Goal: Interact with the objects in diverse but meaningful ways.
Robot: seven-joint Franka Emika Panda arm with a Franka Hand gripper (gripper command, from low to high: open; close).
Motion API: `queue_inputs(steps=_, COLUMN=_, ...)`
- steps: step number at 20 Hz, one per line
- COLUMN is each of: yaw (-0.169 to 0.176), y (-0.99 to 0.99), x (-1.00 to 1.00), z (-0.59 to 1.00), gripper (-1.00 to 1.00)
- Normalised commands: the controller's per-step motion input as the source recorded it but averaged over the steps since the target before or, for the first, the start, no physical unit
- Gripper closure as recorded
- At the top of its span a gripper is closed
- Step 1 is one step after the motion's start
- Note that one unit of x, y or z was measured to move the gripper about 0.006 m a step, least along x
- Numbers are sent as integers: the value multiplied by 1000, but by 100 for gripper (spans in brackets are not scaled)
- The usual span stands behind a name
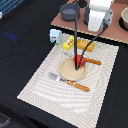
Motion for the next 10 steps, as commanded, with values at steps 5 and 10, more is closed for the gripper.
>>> queue_inputs(steps=5, yaw=4, y=-24, x=-82, z=-498, gripper=-100)
queue_inputs(steps=10, yaw=0, y=-73, x=-81, z=-412, gripper=-100)
